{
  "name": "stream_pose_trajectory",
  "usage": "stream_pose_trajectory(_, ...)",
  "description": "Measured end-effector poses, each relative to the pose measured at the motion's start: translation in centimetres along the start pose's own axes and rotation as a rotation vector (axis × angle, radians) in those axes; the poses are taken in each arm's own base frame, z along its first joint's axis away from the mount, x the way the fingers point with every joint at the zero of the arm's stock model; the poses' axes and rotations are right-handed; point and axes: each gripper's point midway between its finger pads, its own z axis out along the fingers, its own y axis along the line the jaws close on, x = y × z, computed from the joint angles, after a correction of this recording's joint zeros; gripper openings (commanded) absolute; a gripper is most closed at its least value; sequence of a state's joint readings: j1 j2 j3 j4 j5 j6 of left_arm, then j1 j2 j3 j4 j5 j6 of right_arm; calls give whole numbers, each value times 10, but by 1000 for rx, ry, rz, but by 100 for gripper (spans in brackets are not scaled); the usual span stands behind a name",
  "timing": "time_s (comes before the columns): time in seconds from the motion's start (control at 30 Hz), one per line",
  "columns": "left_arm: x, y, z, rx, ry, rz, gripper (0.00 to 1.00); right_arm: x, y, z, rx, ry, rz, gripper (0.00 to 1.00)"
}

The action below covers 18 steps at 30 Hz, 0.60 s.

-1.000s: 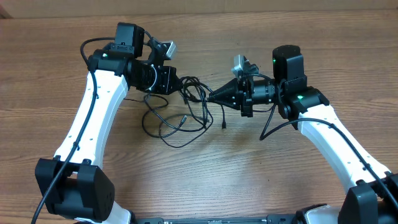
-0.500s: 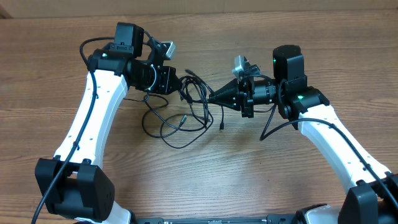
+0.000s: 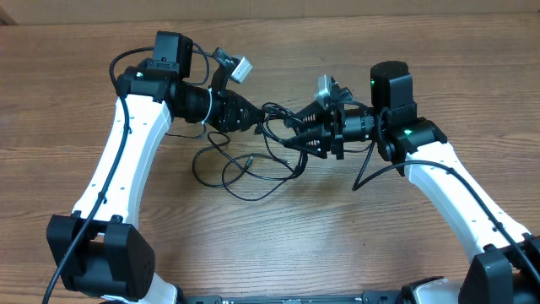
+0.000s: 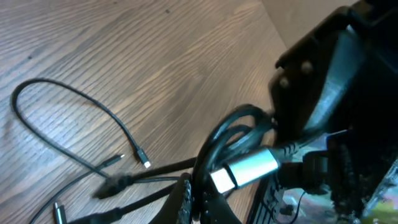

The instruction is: Untangle cables

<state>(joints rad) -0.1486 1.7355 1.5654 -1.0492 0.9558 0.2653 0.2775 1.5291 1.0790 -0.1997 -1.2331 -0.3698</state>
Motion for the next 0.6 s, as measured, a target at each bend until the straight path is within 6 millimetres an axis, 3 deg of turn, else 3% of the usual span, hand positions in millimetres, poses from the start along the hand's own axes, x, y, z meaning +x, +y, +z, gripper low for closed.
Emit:
stream_pose_trajectory(0.07,0,-1,0,6,-1,-1,4,1,-2,0,10,3,4,74)
stream_pose_trajectory(0.2,1,-3,0,17,1,0,4,1,-3,0,20,7,3,84)
stream_pose_trajectory(0.6,3,-5,0,25,7,14,4,21,-30,-4,187,88,67,87)
